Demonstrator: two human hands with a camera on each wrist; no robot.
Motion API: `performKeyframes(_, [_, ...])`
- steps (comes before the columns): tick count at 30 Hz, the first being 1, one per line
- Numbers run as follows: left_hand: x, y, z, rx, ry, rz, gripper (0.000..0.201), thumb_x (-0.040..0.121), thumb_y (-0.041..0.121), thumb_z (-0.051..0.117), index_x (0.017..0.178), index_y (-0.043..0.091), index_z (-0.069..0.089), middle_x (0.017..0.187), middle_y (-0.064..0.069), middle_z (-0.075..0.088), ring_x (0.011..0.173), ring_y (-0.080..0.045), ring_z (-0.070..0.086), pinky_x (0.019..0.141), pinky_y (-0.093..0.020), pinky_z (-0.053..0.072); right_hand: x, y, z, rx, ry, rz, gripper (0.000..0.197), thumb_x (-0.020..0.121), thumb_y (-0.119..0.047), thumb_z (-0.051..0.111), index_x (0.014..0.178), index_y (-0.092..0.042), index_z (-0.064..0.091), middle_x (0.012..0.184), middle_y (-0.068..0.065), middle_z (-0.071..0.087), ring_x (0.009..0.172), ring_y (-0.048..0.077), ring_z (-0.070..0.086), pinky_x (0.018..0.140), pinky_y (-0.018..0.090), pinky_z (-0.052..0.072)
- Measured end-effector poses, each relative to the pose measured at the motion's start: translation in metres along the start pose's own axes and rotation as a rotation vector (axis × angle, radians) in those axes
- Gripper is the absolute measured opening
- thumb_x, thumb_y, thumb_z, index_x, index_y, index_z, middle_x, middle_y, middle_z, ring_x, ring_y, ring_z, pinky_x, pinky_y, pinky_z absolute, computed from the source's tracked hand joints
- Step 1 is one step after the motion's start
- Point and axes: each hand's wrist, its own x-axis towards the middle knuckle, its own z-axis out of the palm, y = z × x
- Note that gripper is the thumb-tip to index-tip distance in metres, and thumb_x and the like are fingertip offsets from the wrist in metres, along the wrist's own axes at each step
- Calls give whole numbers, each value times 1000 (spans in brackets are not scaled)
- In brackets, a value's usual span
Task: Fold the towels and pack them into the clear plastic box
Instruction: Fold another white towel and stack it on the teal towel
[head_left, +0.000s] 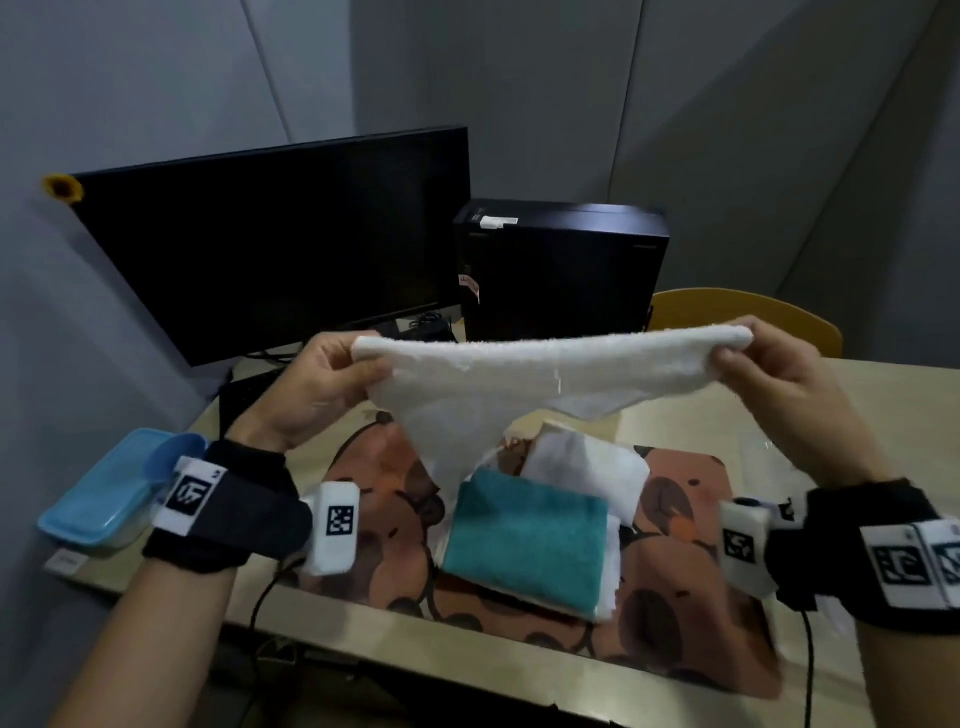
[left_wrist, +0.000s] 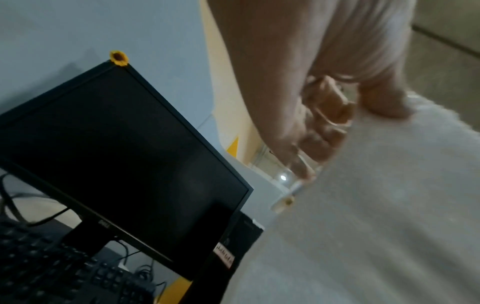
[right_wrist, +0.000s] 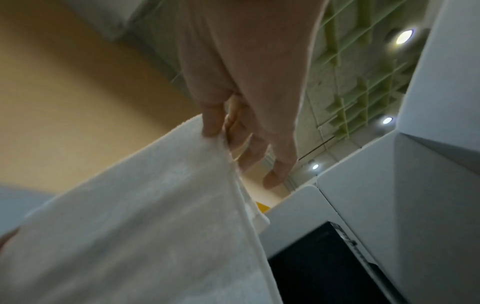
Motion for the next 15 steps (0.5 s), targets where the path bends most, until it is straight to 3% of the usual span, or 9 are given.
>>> performKeyframes(2, [-9,-15,-5,0,-160,-170,29,59,54,77,66,27,68,61,10,62,58,-6,57,53,-16,46,-16,1,-7,92,-180,85,12,82,-36,59,79,-25,63,72,-11,63,70,3,58,66,12,49])
performKeyframes(4, [-20,-41,-9,15,-343,-407,31,65,50,77,80,24,70,72,-2,62,68,-26,54,55,-28,44,-31,17,-10,104,-379,234,33,69,-60,68,78,-28,66,74,-5,64,73,14,62,67,21,52])
performKeyframes(5, [-25,-54,-8,-11,-426,-527,32,70,45,76,89,20,70,78,-11,61,73,-32,54,57,-32,45,-38,27,-11,69,-462,315,36,65,-63,69,77,-29,67,74,-3,65,73,16,63,68,23,52])
performKeyframes(7, [-37,-75,2,-100,-516,-730,12,86,21,63,94,14,70,80,-12,67,69,-30,65,52,-27,52,-47,42,-5,52,-606,465,20,73,-45,71,79,-27,67,75,-4,68,72,8,64,67,18,50])
performKeyframes(8, [-41,-86,7,-135,-548,-813,20,90,9,53,90,16,72,76,-7,70,63,-19,69,48,-19,53,-50,48,-1,73,-666,526,6,81,-28,66,82,-22,66,74,-6,70,72,4,64,66,15,49])
performKeyframes(10, [-49,-105,11,-201,-580,-899,18,85,12,60,93,21,74,79,-4,73,68,-10,71,54,-16,56,-53,63,5,65,-697,611,11,88,-8,53,93,-9,63,79,-4,70,76,6,65,66,16,49])
performKeyframes(11, [-49,-112,10,-219,-553,-886,21,77,22,71,98,20,73,84,-4,73,73,-12,71,61,-20,58,-51,71,8,78,-651,644,14,89,-6,52,98,-4,62,83,0,70,78,11,65,67,19,50])
performKeyframes(13, [-44,-128,3,-239,-389,-872,50,63,33,83,107,15,69,91,-4,72,79,-16,70,65,-26,59,-42,88,16,94,-472,694,14,92,-7,51,100,-2,62,86,10,67,77,22,62,68,29,49])
performKeyframes(15, [-34,-140,4,-190,-116,-834,55,68,30,78,116,9,61,100,-8,70,86,-18,68,68,-29,58,-32,108,28,41,-289,744,13,93,-10,51,95,-4,62,79,14,63,69,26,57,62,35,45])
